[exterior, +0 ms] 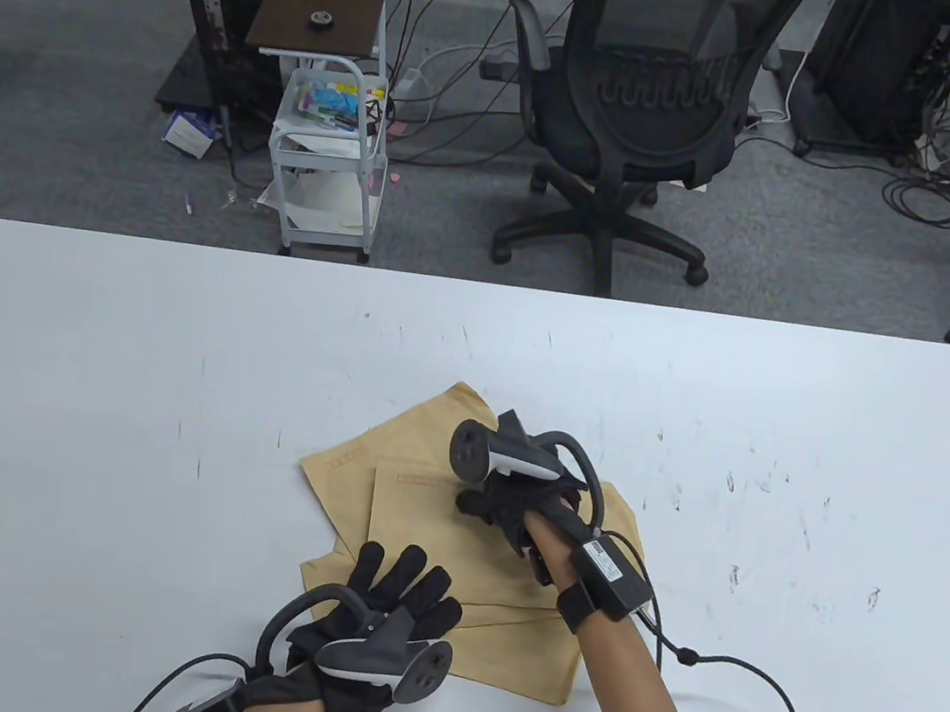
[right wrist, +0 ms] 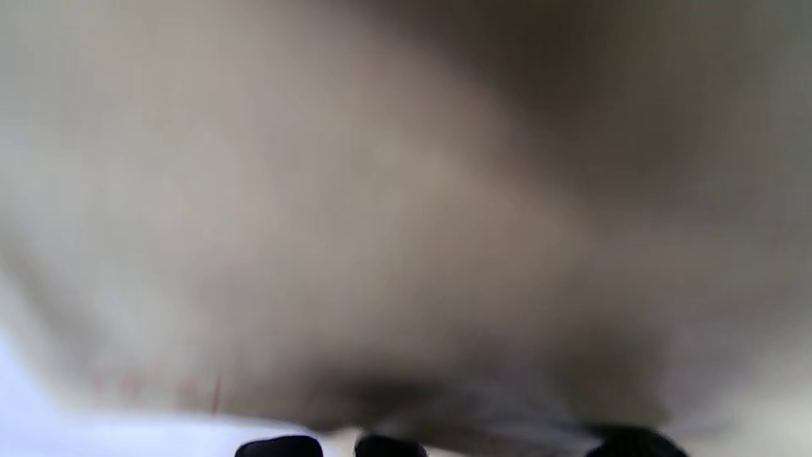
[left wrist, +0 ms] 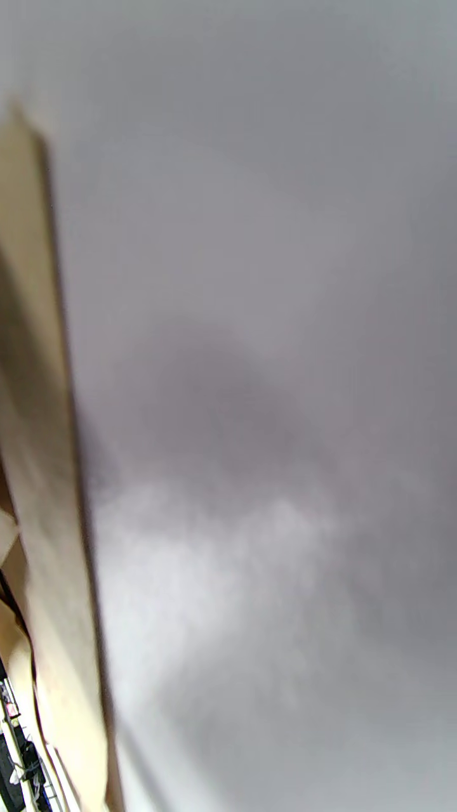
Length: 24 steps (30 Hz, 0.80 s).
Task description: Push scattered envelopes inward from both sides into a neat stack
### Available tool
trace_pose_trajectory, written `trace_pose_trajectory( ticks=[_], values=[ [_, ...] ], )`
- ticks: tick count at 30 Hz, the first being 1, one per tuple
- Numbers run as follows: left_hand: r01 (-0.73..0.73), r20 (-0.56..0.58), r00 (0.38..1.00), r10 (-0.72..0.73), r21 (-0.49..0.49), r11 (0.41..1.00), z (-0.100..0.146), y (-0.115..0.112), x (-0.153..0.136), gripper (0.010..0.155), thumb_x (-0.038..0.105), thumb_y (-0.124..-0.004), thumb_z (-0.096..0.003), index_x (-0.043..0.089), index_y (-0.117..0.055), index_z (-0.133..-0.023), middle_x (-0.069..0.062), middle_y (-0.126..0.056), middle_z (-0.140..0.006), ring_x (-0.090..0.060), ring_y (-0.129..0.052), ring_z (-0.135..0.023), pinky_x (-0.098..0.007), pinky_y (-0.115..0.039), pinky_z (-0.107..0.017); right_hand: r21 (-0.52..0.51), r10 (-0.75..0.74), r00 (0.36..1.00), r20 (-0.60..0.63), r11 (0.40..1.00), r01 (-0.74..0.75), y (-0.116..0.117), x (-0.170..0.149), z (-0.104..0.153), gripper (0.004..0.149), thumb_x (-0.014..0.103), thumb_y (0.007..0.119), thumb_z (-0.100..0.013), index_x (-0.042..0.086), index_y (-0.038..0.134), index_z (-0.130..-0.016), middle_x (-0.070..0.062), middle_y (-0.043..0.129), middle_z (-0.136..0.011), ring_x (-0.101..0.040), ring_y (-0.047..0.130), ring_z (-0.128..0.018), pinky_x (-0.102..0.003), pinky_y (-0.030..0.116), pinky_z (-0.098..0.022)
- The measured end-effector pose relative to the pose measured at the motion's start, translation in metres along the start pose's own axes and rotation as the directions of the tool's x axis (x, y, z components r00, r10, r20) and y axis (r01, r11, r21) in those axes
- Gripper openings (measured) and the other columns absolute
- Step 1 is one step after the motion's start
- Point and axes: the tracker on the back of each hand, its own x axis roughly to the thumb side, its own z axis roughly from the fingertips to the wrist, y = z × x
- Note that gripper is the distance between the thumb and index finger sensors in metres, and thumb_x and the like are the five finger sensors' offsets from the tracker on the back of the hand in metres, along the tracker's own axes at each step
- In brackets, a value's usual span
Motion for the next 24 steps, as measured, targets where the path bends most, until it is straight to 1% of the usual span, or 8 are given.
trace_pose_trajectory(
  ticks=[4,8,10,14,17,19,21,24],
  values=[
    [-0.041,0.006,0.999,0.041,-0.028,0.999,-0.003,-0.003,-0.004,0.081,0.062,-0.040,-0.0447,0.028,-0.008,-0.110,-0.006,-0.007,-0.120,-0.044,-0.003,-0.110,-0.073,-0.005,-0.071,-0.097,0.284,0.953,-0.106,0.951,-0.294,-0.026,0.016,0.010,0.078,0.050,0.057,-0.049,0.008,0.034,-0.110,-0.011,0.082,-0.097,-0.043,0.073,-0.089,-0.070,0.043,-0.071],
    [-0.016,0.011,1.000,0.016,0.001,1.000,-0.002,-0.001,0.000,0.081,0.061,-0.042,-0.0455,0.024,-0.013,-0.112,-0.012,-0.014,-0.120,-0.044,-0.009,-0.112,-0.074,-0.009,-0.073,-0.151,0.304,0.941,-0.145,0.934,-0.325,-0.032,0.025,-0.004,0.082,0.053,0.055,-0.048,0.010,0.026,-0.112,-0.016,0.059,-0.114,-0.049,0.056,-0.100,-0.074,0.034,-0.072],
    [-0.009,0.007,1.000,0.009,0.008,1.000,-0.001,0.000,0.001,0.082,0.061,-0.042,-0.0456,0.022,-0.015,-0.112,-0.013,-0.017,-0.119,-0.045,-0.012,-0.112,-0.074,-0.010,-0.073,-0.145,0.155,0.988,-0.015,0.977,-0.155,-0.022,0.026,-0.022,0.085,0.053,0.054,-0.048,0.011,0.014,-0.110,-0.018,0.025,-0.120,-0.055,0.023,-0.104,-0.075,0.022,-0.069],
    [-0.004,-0.018,1.000,0.005,0.031,1.000,-0.001,0.000,-0.001,0.081,0.062,-0.045,-0.0456,0.021,-0.021,-0.112,-0.014,-0.025,-0.119,-0.046,-0.020,-0.112,-0.074,-0.015,-0.075,-0.056,-0.007,1.000,-0.029,0.998,0.005,-0.018,0.022,-0.028,0.081,0.052,0.056,-0.048,0.013,0.018,-0.108,-0.012,0.032,-0.116,-0.051,0.037,-0.103,-0.076,0.023,-0.066],
    [0.021,-0.043,0.999,-0.019,0.042,0.999,-0.001,0.002,0.001,0.080,0.063,-0.045,-0.0454,0.021,-0.024,-0.110,-0.014,-0.030,-0.117,-0.046,-0.027,-0.112,-0.073,-0.019,-0.076,-0.064,0.144,0.988,-0.046,0.987,-0.147,-0.040,0.013,-0.013,0.084,0.053,0.059,-0.048,0.007,0.026,-0.110,-0.009,0.079,-0.097,-0.042,0.070,-0.093,-0.077,0.029,-0.068],
    [0.021,-0.045,0.999,-0.019,0.051,0.998,-0.001,0.003,0.002,0.080,0.063,-0.046,-0.0451,0.019,-0.026,-0.110,-0.015,-0.032,-0.116,-0.047,-0.029,-0.111,-0.073,-0.021,-0.076,0.010,0.157,0.985,-0.078,0.988,-0.157,-0.041,0.004,-0.007,0.091,0.056,0.057,-0.048,0.009,0.010,-0.110,-0.014,0.050,-0.116,-0.049,0.051,-0.103,-0.079,0.022,-0.069],
    [0.017,-0.043,0.999,-0.014,0.050,0.999,-0.002,0.003,0.002,0.081,0.063,-0.047,-0.0451,0.018,-0.026,-0.110,-0.016,-0.031,-0.116,-0.048,-0.027,-0.111,-0.073,-0.021,-0.076,-0.069,0.102,0.994,-0.038,0.992,-0.105,-0.034,-0.003,-0.012,0.098,0.057,0.062,-0.045,0.005,0.008,-0.109,-0.025,0.022,-0.119,-0.056,0.029,-0.105,-0.079,0.021,-0.068],
    [0.020,-0.044,0.999,-0.018,0.048,0.999,-0.001,0.003,0.003,0.082,0.061,-0.046,-0.0462,0.017,-0.021,-0.110,-0.017,-0.018,-0.117,-0.049,-0.018,-0.111,-0.072,-0.023,-0.077,0.007,-0.084,0.994,0.066,0.996,0.083,-0.009,-0.009,-0.030,0.103,0.058,0.070,-0.041,0.003,0.014,-0.109,-0.025,0.027,-0.117,-0.058,0.027,-0.101,-0.077,0.027,-0.066]
  ],
)
